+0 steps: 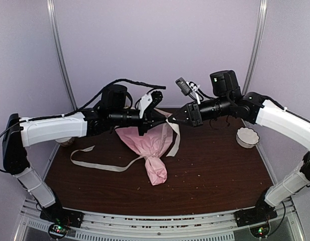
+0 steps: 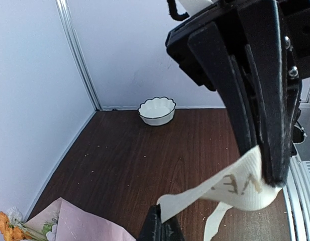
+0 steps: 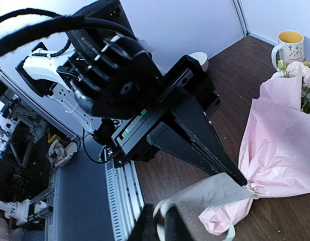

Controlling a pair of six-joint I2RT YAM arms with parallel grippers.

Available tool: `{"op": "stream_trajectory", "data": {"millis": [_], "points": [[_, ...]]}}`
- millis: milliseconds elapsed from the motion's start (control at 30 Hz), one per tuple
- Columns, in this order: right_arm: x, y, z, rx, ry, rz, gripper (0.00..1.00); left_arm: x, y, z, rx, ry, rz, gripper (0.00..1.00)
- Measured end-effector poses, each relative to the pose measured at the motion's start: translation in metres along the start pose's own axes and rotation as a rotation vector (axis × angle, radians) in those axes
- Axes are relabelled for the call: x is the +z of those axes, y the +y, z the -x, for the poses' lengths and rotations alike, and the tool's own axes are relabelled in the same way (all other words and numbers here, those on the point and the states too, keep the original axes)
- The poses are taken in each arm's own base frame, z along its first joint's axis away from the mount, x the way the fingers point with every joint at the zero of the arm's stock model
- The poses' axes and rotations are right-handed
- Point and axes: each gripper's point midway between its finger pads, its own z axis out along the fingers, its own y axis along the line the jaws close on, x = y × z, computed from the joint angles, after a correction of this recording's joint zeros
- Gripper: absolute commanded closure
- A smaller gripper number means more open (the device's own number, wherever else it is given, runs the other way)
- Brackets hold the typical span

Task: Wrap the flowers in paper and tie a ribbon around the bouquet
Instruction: Pass from the right arm to the left, then pass from the left arm to the right

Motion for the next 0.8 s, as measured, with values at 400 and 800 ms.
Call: {"op": "stream_trajectory", "data": {"millis": [400,800], "points": [[0.020,-0.072,-0.032,-0.004,0.014,-0.248,0.48,-0.018,0.001,0.031,-0.006,-0.061,0.031,1.00],[0.066,-0.087,-0.033,-0.017,-0.049,-0.166,0.45,-0.023,0.001,0.031,-0.020,-0.061,0.042,1.00]]}}
